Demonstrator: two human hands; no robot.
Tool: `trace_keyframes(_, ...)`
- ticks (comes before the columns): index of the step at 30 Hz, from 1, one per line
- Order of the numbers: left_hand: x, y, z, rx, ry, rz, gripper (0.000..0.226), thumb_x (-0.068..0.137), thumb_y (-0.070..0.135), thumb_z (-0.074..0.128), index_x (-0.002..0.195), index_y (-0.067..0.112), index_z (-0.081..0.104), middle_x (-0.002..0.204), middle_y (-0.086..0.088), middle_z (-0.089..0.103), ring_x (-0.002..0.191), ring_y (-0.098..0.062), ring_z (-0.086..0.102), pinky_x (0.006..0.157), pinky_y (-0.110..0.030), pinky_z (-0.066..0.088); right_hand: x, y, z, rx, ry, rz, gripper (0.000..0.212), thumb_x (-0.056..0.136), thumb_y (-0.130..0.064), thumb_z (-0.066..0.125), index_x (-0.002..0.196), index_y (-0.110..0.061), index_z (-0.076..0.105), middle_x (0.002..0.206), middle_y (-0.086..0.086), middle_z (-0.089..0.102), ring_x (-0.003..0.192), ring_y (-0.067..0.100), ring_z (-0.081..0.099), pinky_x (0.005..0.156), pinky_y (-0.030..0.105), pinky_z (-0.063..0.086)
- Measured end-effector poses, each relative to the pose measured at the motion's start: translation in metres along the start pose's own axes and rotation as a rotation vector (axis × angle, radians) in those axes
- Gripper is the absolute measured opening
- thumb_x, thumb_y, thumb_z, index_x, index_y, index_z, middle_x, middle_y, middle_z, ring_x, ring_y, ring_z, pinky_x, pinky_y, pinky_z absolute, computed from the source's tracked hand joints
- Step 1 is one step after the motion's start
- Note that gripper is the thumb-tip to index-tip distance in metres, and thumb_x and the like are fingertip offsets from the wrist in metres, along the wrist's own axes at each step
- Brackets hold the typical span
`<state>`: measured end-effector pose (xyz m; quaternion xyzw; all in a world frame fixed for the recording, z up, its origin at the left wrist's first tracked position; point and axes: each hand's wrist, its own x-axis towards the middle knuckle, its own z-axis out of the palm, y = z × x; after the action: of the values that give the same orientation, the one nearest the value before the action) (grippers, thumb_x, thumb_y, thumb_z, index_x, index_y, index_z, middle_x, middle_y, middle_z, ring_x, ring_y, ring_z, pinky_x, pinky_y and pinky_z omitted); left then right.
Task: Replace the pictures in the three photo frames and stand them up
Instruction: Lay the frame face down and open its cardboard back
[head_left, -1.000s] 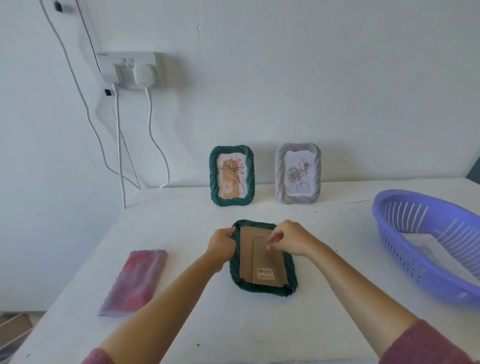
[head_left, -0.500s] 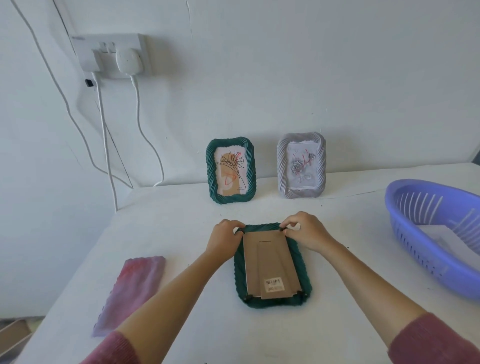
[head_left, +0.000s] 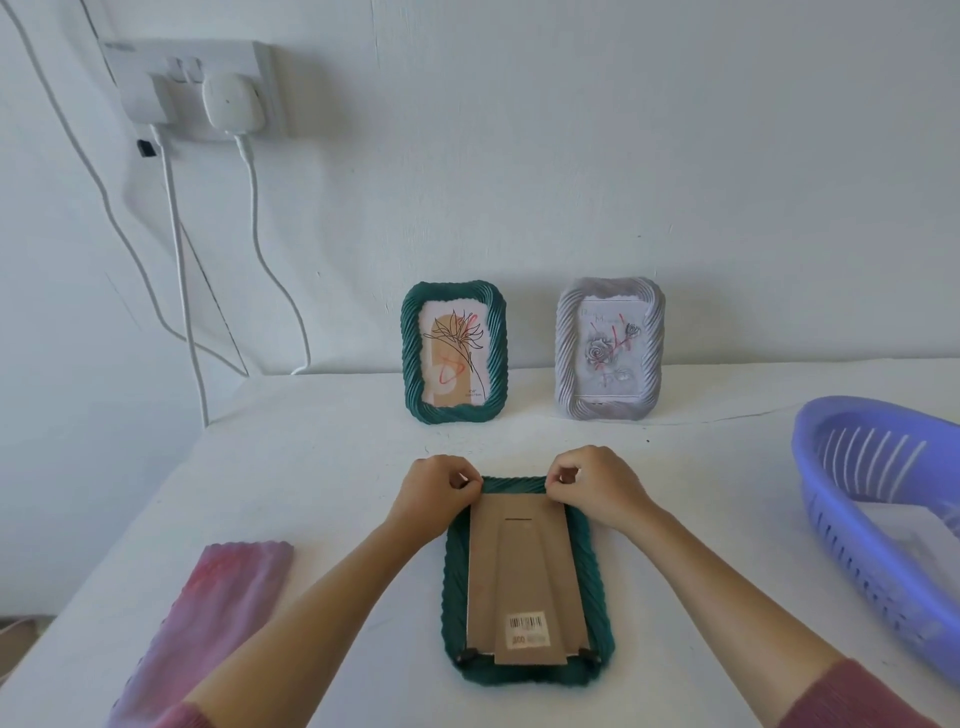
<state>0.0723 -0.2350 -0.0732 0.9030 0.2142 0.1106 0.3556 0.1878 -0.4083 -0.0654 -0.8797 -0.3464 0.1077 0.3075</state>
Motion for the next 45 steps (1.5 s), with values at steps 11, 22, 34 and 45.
trace_keyframes(11,-0.001,-0.008,0.009,-0.153,0.065,-0.082,0.005,0.086,0.019,0.062,0.091,0.018,0.062,0.076,0.001,0.062,0.071,-0.010,0.056,0.061,-0.013,0.044,-0.002,0.006,0.006,0.176,-0.031,0.051,0.014,0.081,-0.016,0.060,0.072,-0.025,0.065,0.071,0.003,0.060,0.069,0.016,0.051,0.064,0.027,0.039)
trace_keyframes(22,-0.037,-0.008,0.010,-0.277,0.149,-0.071,0.008,0.086,0.020,0.063,0.094,0.018,0.065,0.112,-0.003,0.054,0.093,-0.019,0.055,0.082,-0.021,0.041,-0.055,0.002,0.006,0.279,0.068,0.000,0.019,0.081,-0.004,0.063,0.097,-0.013,0.066,0.089,0.011,0.043,0.085,0.021,0.045,0.073,0.021,0.033)
trace_keyframes(34,-0.120,-0.015,-0.003,-0.197,-0.033,0.104,0.012,0.070,0.026,0.079,0.076,0.022,0.069,0.113,0.006,0.048,0.109,-0.007,0.046,0.093,-0.021,0.033,-0.145,-0.001,0.030,0.134,0.142,-0.100,0.010,0.076,-0.016,0.072,0.084,-0.016,0.066,0.106,-0.002,0.041,0.110,0.015,0.043,0.094,0.017,0.029)
trace_keyframes(45,-0.135,-0.018,-0.006,-0.202,-0.137,0.151,0.021,0.065,0.017,0.083,0.084,0.015,0.076,0.114,0.010,0.053,0.113,-0.009,0.044,0.095,-0.023,0.036,-0.166,-0.002,0.031,0.064,0.130,-0.190,0.025,0.074,-0.022,0.076,0.094,-0.008,0.069,0.100,-0.002,0.050,0.101,0.019,0.049,0.090,0.024,0.035)
